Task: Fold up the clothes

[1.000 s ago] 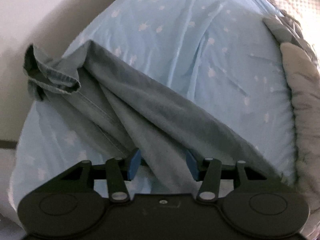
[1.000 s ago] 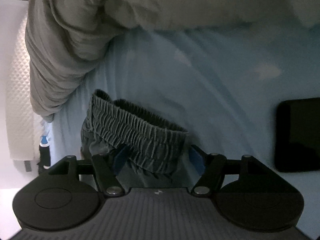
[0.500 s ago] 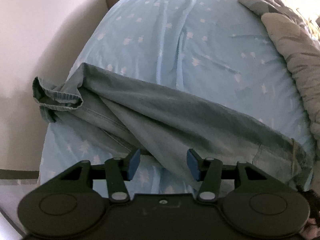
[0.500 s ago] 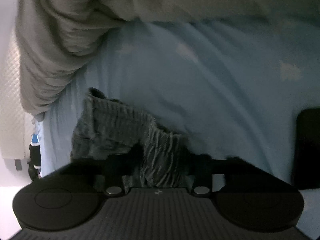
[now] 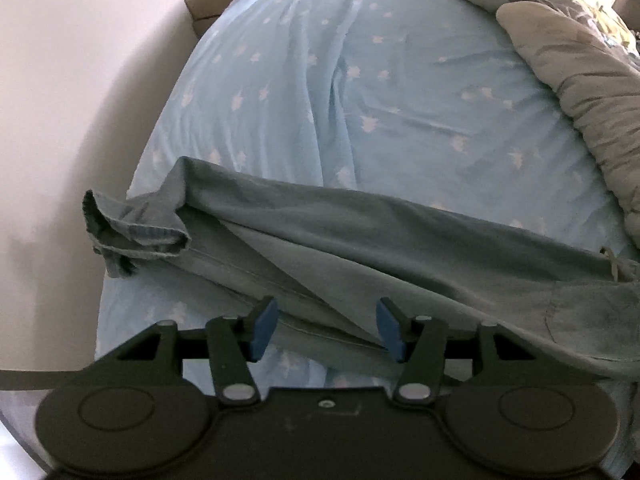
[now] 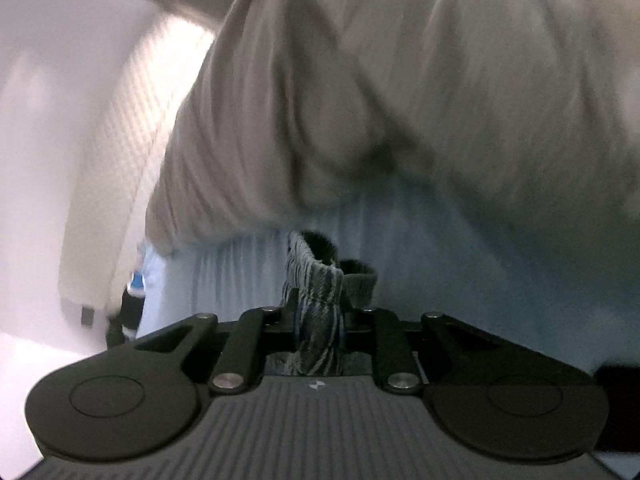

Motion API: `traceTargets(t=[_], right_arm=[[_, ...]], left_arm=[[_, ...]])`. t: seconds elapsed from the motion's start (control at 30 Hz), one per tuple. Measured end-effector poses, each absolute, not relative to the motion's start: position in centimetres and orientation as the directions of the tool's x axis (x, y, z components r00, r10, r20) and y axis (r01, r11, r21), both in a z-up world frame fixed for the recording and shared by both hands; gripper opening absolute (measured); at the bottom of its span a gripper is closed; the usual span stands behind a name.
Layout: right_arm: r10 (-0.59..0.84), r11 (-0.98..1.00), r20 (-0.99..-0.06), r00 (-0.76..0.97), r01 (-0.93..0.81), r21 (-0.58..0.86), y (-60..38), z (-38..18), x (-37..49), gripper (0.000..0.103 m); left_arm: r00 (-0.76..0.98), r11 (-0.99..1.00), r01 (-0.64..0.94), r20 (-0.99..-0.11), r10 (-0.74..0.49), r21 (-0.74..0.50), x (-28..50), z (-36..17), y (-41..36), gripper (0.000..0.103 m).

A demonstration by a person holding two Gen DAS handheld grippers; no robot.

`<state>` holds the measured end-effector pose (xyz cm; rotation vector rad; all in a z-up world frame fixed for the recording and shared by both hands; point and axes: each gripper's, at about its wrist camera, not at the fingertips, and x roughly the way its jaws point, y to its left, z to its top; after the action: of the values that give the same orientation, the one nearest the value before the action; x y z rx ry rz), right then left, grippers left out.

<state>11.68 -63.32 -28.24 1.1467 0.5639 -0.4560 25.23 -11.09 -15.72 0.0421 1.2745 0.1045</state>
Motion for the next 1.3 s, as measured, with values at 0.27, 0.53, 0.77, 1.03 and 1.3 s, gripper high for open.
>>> traceTargets(t=[0.27, 0.53, 0.77, 1.03, 1.3], right_arm=[[-0.042, 0.353, -0.748, 0.663, 0.71, 0.609, -64.5, -32.0, 10.1, 0.018], [-0.099, 0.484, -0.819, 0.565, 0.747, 0.457, -63.7, -29.2, 10.0, 0.048], [-0.231, 0.693, -0.806, 0.545, 0.673, 0.256, -58.1, -24.4, 11.2, 0.049], [0.168, 0.81, -0.826, 0.538, 0.401, 0.427, -40.1, -24.3, 16.7, 0.049], [0.438, 0.751, -0.794, 0.421, 0.315, 0.581, -21.6, -24.9, 25.3, 0.058]], left_arm=[[0.256, 0.995, -0.082, -0.964, 0.067, 0.047, 24.2, -17.4, -10.0, 0.052], [0.259, 0.966, -0.259, -0.963, 0.074, 0.005, 22.0, -17.8, -2.7, 0.052], [0.269, 0.894, -0.448, -0.957, 0.105, -0.028, 19.1, -18.6, 6.1, 0.052], [0.247, 0.81, -0.578, -0.968, 0.054, -0.102, 17.0, -22.4, 15.7, 0.052], [0.3, 0.83, -0.538, -0.954, 0.025, -0.148, 19.0, -26.3, 23.6, 0.047]])
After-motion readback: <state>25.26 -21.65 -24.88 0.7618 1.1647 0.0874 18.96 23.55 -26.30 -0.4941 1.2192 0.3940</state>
